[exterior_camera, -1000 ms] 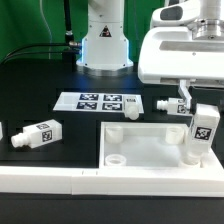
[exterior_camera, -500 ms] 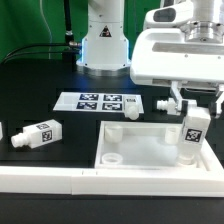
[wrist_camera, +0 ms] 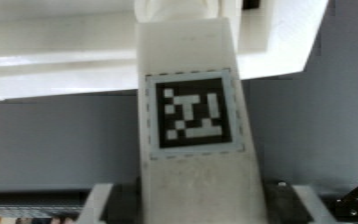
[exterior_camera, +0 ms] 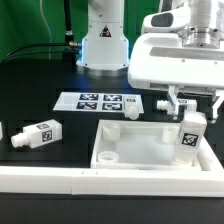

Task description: Assemble one leg

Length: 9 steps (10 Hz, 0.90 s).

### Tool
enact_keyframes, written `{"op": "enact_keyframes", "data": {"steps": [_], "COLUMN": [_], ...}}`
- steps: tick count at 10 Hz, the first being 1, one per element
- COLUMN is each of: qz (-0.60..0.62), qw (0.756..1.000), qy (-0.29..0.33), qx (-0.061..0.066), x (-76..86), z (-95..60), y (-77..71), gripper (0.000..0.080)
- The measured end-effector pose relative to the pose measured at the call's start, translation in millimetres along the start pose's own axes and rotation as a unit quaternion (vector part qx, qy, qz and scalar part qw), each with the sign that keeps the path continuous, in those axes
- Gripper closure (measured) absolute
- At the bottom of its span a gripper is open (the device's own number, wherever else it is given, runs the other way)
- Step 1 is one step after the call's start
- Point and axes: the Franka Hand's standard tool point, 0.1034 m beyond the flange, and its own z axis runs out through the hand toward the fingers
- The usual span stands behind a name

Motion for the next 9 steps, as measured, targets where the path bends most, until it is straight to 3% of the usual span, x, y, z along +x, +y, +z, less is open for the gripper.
{"op": "enact_keyframes", "data": {"steps": [4, 5, 6, 7, 8, 9], "qz": [0.000, -0.001, -0.001, -0.001, -0.001, -0.001], "qw": [1.000, 1.000, 1.000, 1.000, 1.000, 1.000], "qy": [-0.004, -0.009, -0.009, -0.009, -0.009, -0.009], "qx": [0.000, -0.001, -0.001, -0.001, -0.001, -0.001], "x": [-0.9, -3.2, -3.3, -3.4, -3.4, -3.5], "z": [0.0, 0.9, 0.9, 0.9, 1.0, 1.0], "y": [0.2, 0.4, 0.4, 0.5, 0.5, 0.5], "gripper": [0.0512, 0.0440, 0.0258, 0.0258, 0.0172, 0.0157]}}
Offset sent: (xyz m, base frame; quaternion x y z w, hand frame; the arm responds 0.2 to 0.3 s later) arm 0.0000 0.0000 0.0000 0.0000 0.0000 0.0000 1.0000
